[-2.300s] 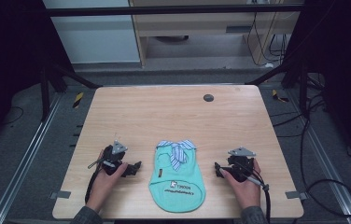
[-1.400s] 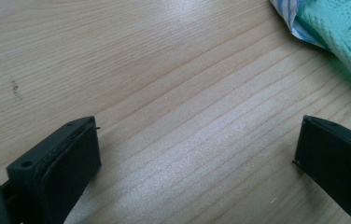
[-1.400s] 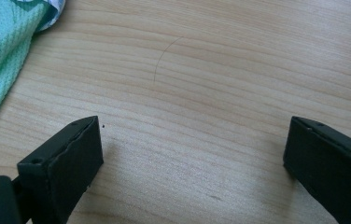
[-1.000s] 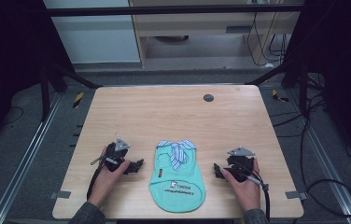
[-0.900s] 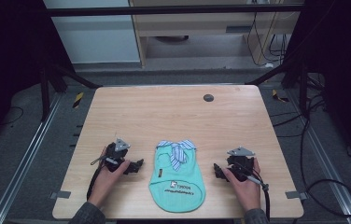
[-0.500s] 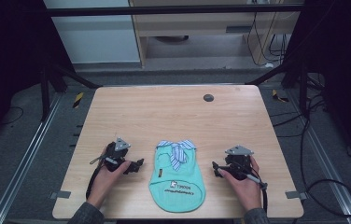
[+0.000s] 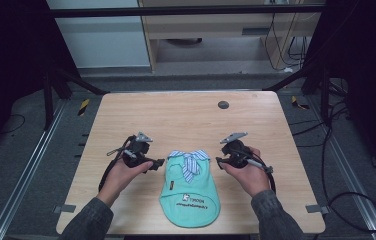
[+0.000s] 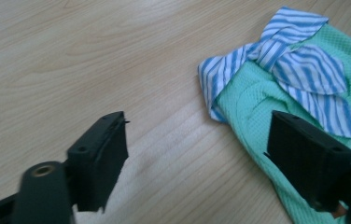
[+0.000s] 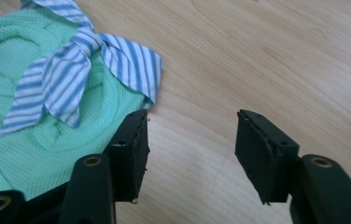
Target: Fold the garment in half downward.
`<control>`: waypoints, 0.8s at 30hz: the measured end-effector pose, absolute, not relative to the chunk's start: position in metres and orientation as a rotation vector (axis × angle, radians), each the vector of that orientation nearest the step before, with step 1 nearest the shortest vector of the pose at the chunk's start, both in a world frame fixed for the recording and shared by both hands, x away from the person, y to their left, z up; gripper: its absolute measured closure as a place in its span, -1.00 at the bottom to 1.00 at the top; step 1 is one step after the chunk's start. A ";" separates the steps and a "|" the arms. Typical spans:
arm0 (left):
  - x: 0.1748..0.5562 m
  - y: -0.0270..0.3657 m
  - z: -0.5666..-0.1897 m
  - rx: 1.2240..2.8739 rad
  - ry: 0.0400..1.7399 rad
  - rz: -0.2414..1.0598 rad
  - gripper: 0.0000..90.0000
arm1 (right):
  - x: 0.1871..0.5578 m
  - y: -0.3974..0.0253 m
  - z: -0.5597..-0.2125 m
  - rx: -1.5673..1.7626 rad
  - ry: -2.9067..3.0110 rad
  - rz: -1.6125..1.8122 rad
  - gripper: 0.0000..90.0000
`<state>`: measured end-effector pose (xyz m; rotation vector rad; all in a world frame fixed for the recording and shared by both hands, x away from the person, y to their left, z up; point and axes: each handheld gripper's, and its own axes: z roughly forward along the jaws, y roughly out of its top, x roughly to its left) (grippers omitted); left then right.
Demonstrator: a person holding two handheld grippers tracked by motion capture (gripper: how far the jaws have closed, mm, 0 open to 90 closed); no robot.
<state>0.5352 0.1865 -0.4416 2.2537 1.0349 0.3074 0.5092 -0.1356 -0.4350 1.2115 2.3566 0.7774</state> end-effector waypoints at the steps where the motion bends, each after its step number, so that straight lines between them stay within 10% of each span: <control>1: 0.538 0.185 -0.440 2.261 1.036 0.304 -0.45 | 0.515 -0.132 -0.433 1.207 2.378 0.765 0.06; 24: 0.589 0.150 -0.437 2.396 1.065 0.227 0.13 | 0.570 -0.096 -0.434 1.265 2.545 0.732 0.68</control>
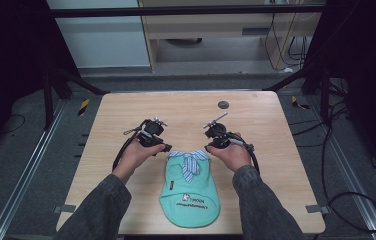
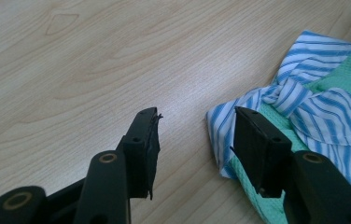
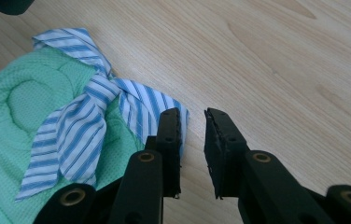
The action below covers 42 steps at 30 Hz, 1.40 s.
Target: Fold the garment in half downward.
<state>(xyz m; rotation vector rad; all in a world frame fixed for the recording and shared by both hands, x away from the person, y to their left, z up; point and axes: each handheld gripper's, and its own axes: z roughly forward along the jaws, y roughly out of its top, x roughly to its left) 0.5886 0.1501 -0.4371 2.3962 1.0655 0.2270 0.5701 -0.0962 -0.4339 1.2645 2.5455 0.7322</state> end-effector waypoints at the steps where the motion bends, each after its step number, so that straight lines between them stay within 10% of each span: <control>1: 0.589 0.150 -0.438 2.398 1.066 0.225 0.14 | 0.571 -0.095 -0.436 1.269 2.548 0.724 0.67; 42: 0.586 0.130 -0.471 2.430 1.058 0.172 0.29 | 0.575 -0.077 -0.475 1.323 2.577 0.709 0.29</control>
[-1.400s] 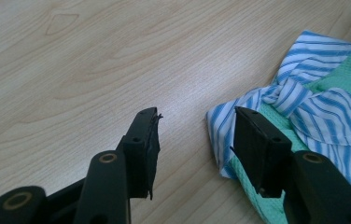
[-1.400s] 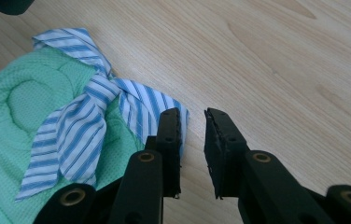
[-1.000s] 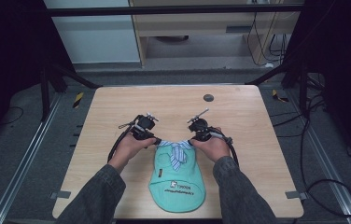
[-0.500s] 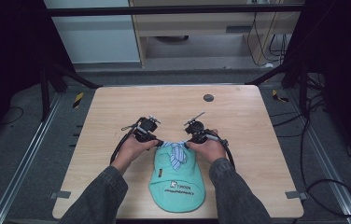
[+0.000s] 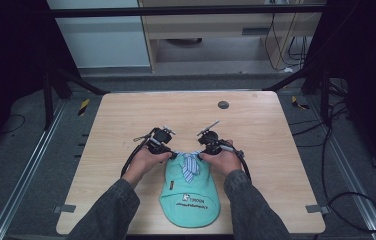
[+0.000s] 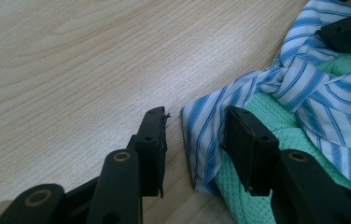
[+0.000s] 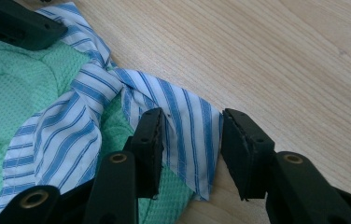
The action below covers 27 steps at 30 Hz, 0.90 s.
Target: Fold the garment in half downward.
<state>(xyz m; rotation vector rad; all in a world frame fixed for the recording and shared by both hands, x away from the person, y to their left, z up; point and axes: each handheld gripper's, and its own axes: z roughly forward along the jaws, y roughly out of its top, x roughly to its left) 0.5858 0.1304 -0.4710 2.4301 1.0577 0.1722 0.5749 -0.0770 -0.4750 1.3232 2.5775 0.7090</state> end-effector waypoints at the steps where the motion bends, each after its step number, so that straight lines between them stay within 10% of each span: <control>1: 0.586 0.130 -0.471 2.431 1.056 0.171 0.30 | 0.575 -0.077 -0.475 1.325 2.578 0.712 0.30; 14: 0.582 0.133 -0.475 2.404 1.066 0.177 0.32 | 0.573 -0.078 -0.477 1.322 2.575 0.725 0.38; 27: 0.573 0.130 -0.477 2.394 0.992 0.176 0.86 | 0.566 -0.073 -0.475 1.249 2.589 0.731 0.84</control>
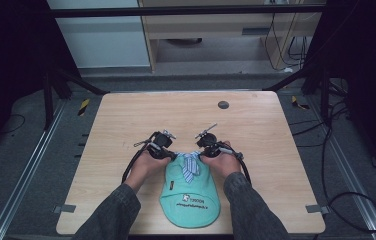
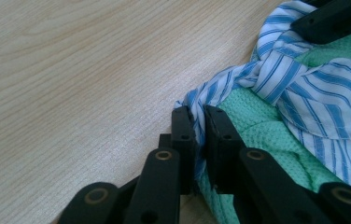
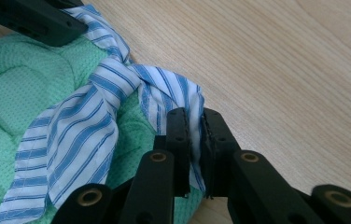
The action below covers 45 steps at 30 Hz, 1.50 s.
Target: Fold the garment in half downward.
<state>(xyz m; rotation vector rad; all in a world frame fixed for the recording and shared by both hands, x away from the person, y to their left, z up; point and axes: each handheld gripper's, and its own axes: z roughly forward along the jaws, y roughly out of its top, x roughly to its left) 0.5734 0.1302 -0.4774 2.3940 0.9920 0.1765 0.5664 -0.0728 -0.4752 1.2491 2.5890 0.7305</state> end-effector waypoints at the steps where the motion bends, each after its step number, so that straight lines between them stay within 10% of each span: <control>1: 0.573 0.130 -0.477 2.398 0.990 0.181 0.86 | 0.566 -0.073 -0.475 1.249 2.589 0.731 0.84; 45: 0.558 0.121 -0.406 2.359 0.713 0.331 0.90 | 0.529 -0.111 -0.414 0.997 2.449 0.940 0.85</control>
